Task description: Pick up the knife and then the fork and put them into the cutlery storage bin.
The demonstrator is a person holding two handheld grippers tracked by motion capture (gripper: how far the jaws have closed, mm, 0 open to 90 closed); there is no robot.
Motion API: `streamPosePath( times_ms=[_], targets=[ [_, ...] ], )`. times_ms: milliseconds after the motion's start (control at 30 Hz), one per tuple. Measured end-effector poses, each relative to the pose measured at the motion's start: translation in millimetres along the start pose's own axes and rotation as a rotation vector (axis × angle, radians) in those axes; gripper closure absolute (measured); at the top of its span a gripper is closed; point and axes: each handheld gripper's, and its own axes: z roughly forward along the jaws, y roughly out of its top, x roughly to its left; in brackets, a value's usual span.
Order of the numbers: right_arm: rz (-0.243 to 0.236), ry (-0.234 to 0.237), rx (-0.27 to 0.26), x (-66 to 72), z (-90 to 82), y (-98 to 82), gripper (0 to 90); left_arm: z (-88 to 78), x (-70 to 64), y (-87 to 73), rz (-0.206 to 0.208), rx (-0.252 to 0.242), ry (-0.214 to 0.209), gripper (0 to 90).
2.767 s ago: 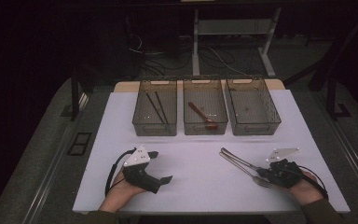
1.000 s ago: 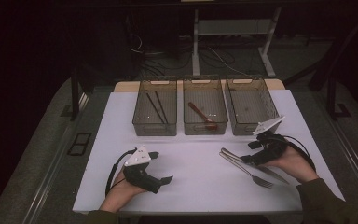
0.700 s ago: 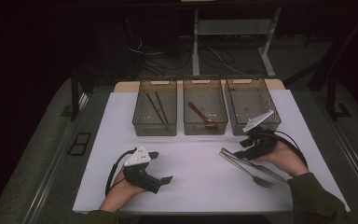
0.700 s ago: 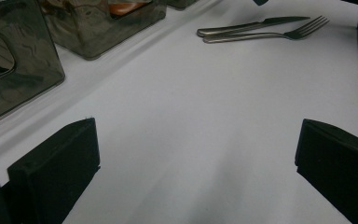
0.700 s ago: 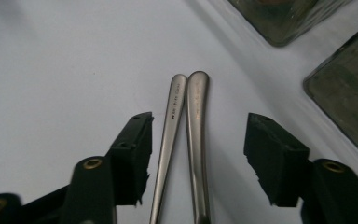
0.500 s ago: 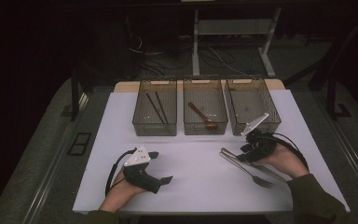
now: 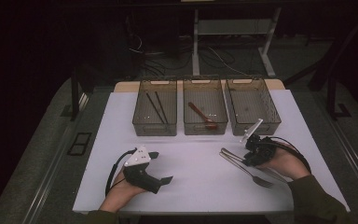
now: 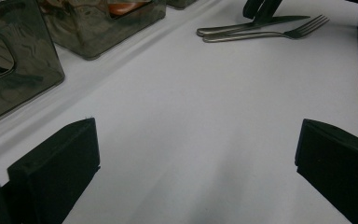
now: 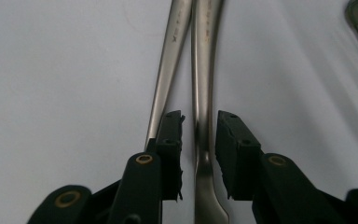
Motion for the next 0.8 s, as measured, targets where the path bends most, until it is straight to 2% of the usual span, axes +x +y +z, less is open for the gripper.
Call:
streamPosePath(
  times_ms=[233, 300, 500, 567, 600, 633, 733, 800],
  targets=[
    [-0.037, -0.024, 0.066, 2.0, 8.5, 2.1, 75.5, 0.2, 0.1, -0.1, -0.001, -0.001, 0.0, 0.0],
    [-0.031, -0.013, 0.071, 3.5, 8.7, 3.6, 75.6, 0.5, 0.0, -0.1, 0.0, 0.001, -0.001, 0.0],
    [-0.04, -0.021, 0.113, 2.4, 9.8, 8.4, 75.8, 0.8, -0.4, 0.0, 0.001, 0.002, -0.001, 0.0],
    [-0.023, -0.001, 0.114, 2.1, 10.0, 9.4, 76.8, 0.9, -0.4, 0.0, 0.0, 0.002, -0.001, 0.0],
    [-0.034, -0.014, 0.122, 1.1, 10.2, 9.6, 77.4, 0.9, -0.4, 0.0, 0.0, 0.002, -0.001, 0.0],
    [-0.023, -0.003, 0.125, 2.1, 10.0, 10.5, 78.2, 0.9, -0.4, 0.0, 0.0, 0.002, -0.001, 0.0],
    [-0.036, -0.009, 0.14, 1.6, 11.2, 13.1, 79.5, 0.6, -0.4, 0.0, 0.001, 0.001, 0.0, 0.0],
    [-0.025, -0.005, 0.156, 2.0, 11.1, 15.0, 79.7, 0.6, -0.3, 0.0, 0.0, 0.001, 0.0, 0.0]
  ],
)
